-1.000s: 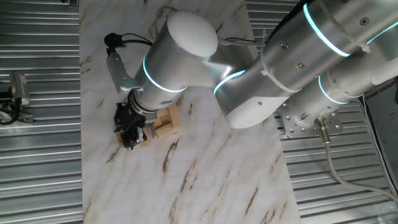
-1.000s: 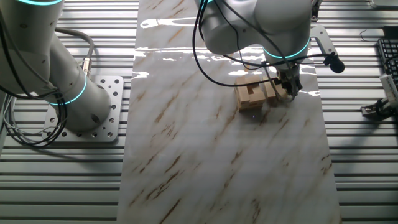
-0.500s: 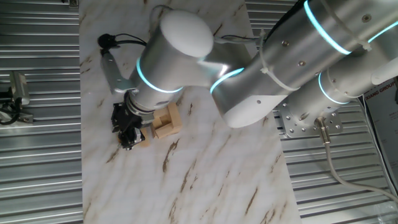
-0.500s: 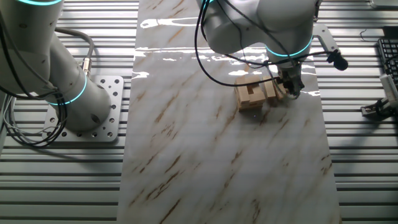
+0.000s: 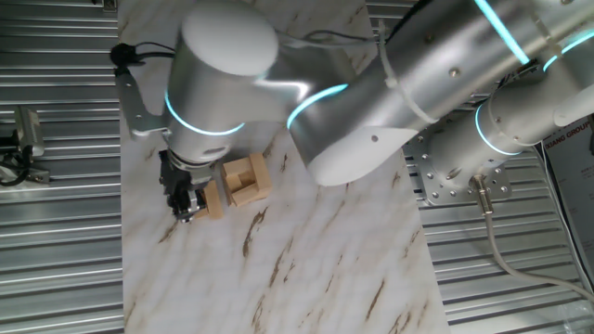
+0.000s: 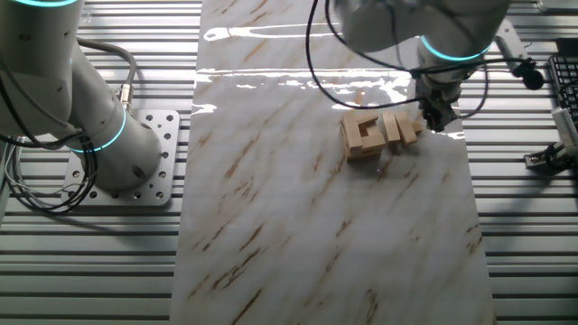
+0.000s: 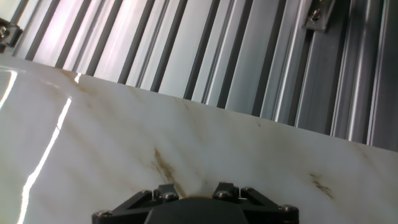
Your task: Play Jenga
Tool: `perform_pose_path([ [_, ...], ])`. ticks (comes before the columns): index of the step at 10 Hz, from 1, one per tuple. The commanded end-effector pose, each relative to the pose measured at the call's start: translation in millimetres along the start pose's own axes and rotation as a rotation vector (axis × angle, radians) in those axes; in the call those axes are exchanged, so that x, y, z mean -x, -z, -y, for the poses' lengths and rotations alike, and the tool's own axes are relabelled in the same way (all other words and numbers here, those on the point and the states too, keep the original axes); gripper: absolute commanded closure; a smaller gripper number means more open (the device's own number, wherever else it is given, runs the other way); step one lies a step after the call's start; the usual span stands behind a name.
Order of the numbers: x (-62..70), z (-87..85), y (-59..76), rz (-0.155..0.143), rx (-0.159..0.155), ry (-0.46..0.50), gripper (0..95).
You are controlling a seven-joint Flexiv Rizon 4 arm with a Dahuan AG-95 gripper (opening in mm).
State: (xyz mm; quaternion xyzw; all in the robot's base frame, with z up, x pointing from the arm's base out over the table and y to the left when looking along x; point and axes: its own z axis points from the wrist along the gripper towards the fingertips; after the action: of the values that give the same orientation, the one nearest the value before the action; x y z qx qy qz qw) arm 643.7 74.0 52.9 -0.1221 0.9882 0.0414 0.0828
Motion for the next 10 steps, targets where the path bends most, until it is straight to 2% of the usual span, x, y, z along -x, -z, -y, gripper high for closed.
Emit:
perform_pose_path([
  [1, -3.3, 0.8, 6.2, -0.046, -0.015, -0.016, 57.0],
  [2, -3.6, 0.8, 7.9, -0.044, -0.012, -0.020, 57.0],
  [4, -3.2, -1.0, 23.5, -0.061, -0.008, -0.049, 57.0],
  [5, -3.8, -1.9, 30.8, -0.080, -0.011, -0.056, 76.0],
  [6, -8.4, -2.4, 39.4, -0.097, -0.007, -0.062, 76.0],
  [7, -9.9, -2.2, 40.6, -0.099, -0.006, -0.061, 76.0],
  [8, -20.1, -0.9, 45.3, -0.116, -0.002, -0.056, 76.0],
  [10, -29.6, 1.2, 44.8, -0.107, 0.001, -0.041, 76.0],
])
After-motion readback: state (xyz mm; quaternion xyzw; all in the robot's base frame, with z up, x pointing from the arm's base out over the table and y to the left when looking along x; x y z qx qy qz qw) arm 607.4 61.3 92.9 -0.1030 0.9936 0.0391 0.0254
